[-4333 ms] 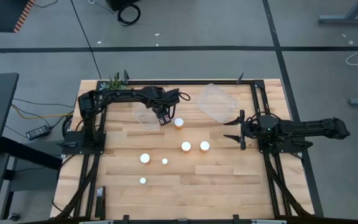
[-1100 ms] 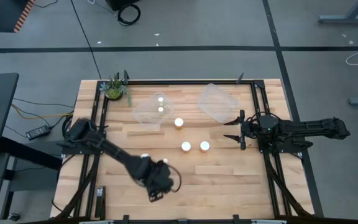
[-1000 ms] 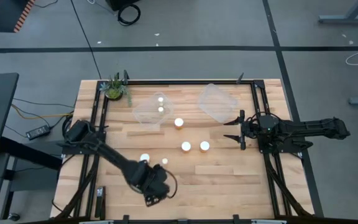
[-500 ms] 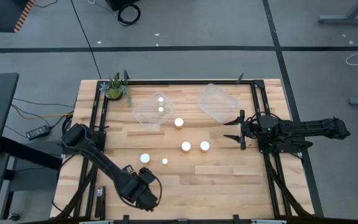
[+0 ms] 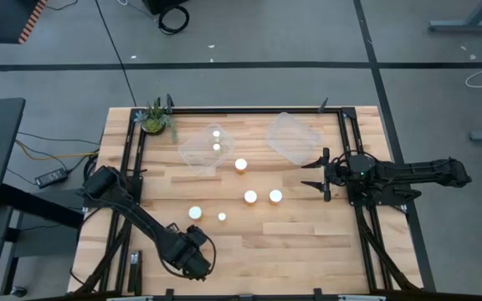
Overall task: Pick and place medicine bottles into bin by pill shape (circle, oval)
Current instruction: Put the small yellow pill bottle into the left transparent bin
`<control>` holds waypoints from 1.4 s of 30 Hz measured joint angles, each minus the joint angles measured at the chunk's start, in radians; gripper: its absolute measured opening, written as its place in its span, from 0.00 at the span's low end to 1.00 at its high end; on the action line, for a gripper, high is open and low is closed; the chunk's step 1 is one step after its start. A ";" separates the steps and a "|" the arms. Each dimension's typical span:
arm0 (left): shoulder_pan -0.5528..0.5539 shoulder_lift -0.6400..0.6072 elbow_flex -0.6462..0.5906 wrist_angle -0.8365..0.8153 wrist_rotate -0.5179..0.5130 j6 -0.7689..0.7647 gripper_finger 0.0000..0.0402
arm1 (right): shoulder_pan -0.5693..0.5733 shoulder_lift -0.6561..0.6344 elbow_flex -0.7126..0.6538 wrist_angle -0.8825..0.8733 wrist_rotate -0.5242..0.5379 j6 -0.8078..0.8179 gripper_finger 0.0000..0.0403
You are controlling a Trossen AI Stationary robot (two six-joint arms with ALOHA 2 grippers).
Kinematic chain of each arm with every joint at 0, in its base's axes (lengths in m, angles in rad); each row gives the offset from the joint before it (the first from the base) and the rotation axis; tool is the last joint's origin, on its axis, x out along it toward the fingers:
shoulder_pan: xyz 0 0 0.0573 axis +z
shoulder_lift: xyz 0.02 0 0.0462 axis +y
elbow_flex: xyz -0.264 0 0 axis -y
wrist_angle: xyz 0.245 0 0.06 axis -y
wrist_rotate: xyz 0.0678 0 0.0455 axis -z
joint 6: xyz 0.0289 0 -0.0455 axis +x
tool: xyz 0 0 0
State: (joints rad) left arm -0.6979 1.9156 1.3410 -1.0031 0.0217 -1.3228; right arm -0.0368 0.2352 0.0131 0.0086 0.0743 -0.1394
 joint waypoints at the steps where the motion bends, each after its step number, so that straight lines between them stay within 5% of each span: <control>1: 0.001 0.000 -0.011 0.008 -0.005 0.006 0.55 | 0.000 0.000 0.000 0.000 0.000 0.000 0.63; 17: 0.044 0.000 -0.056 0.092 -0.067 0.103 0.52 | 0.000 0.000 0.000 0.000 0.000 0.000 0.63; 42: 0.062 0.000 -0.056 0.103 -0.066 0.115 0.33 | 0.000 0.000 0.000 0.000 0.000 0.000 0.63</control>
State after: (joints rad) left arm -0.6362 1.9156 1.2846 -0.9005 -0.0441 -1.2076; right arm -0.0368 0.2352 0.0128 0.0086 0.0742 -0.1394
